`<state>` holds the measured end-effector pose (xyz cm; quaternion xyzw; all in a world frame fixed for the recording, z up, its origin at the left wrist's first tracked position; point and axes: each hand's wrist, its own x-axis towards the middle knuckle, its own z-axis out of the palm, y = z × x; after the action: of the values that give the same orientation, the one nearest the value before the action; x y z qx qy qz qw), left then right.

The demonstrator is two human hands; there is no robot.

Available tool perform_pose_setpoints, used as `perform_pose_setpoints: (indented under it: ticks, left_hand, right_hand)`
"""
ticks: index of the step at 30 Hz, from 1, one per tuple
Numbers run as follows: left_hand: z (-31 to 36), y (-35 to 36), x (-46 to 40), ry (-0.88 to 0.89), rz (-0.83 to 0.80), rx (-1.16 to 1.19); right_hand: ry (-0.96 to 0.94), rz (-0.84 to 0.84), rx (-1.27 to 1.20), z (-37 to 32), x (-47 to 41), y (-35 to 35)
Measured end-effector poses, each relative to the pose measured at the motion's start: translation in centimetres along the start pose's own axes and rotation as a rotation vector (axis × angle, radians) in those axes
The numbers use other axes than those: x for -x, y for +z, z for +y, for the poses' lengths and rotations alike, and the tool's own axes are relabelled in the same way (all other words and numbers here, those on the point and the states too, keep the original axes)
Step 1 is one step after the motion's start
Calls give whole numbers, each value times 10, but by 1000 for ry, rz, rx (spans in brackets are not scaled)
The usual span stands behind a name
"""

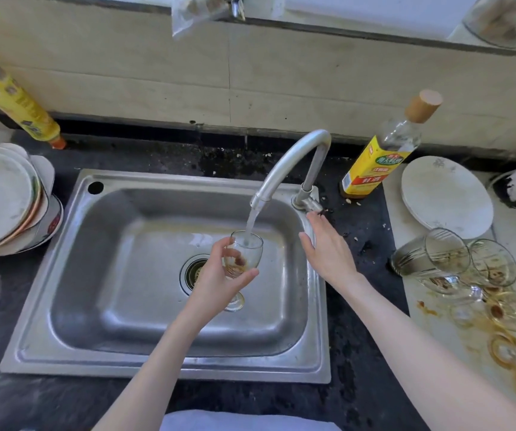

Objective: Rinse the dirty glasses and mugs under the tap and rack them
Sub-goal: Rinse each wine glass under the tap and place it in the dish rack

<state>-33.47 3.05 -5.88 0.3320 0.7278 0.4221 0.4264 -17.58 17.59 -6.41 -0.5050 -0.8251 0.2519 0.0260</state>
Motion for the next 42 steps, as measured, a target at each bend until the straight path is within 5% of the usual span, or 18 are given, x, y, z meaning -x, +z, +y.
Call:
perform_pose_setpoints:
  ticks: [6,12,18,23,29,33,37,42]
  left_hand:
    - [0,-1,-3,18,5,-33]
    - [5,-1,-5,19,21,-4]
    - [7,2,-7,50,31,31]
    - [4,8,-10,-166,73,199]
    - [-14,7,-12,-488,-150,578]
    - [-29,9,-17,-606,-129,736]
    - [-23,9,-17,-504,-219,719]
    - [-11,5,-26,-279,-105,486]
  right_hand:
    - [20,-66,-11,-1,0,-1]
    - [-77,213,-99,-22,15,10]
    - [124,-215,-755,-47,31,28]
    - [271,-378,-1066,-65,40,37]
    - [555,-624,-903,-68,39,30]
    - [709,-841,-965,-65,35,21]
    - [706,-845,-1078,-66,34,21]
    - [434,-717,-786,-77,28,23]
